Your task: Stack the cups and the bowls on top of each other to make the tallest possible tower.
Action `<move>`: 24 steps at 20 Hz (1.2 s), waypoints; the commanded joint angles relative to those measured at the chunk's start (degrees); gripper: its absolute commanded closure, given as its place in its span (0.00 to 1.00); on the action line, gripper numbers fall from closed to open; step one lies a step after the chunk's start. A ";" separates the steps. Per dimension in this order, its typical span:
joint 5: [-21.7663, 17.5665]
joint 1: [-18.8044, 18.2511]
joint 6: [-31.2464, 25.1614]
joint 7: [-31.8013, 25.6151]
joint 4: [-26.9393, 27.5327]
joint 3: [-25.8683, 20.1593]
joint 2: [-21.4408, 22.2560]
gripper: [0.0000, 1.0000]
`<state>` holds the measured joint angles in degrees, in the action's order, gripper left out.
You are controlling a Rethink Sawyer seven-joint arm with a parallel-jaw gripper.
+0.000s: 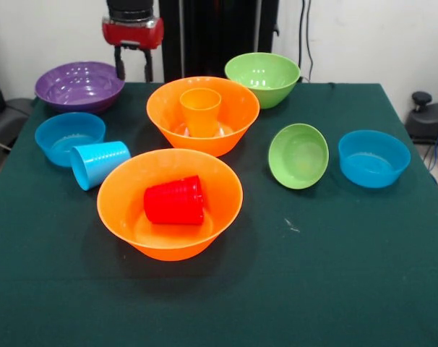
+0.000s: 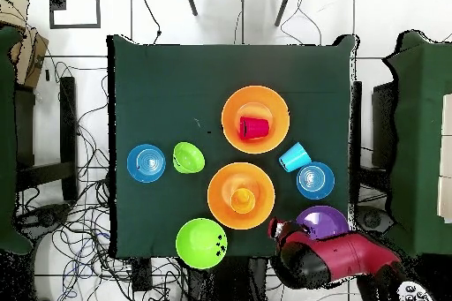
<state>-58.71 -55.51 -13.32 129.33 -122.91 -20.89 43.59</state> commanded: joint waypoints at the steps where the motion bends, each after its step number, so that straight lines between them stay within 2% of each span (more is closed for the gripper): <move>1: 2.18 -1.12 -8.42 -9.88 1.19 -1.36 8.30 0.00; 5: 4.64 -3.61 -10.18 -13.15 -0.83 -3.46 10.99 0.00; 7: 4.61 -3.76 -10.46 -13.42 -1.09 -3.59 11.78 0.00; 9: 2.99 -2.88 -9.84 -11.60 -0.39 -2.72 10.67 0.00; 15: -3.47 3.57 -5.80 -1.67 2.54 2.39 6.14 0.00; 24: -4.04 9.31 -3.98 1.88 6.83 6.72 2.97 0.00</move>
<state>-58.30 -50.05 -17.24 129.33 -122.13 -15.80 50.62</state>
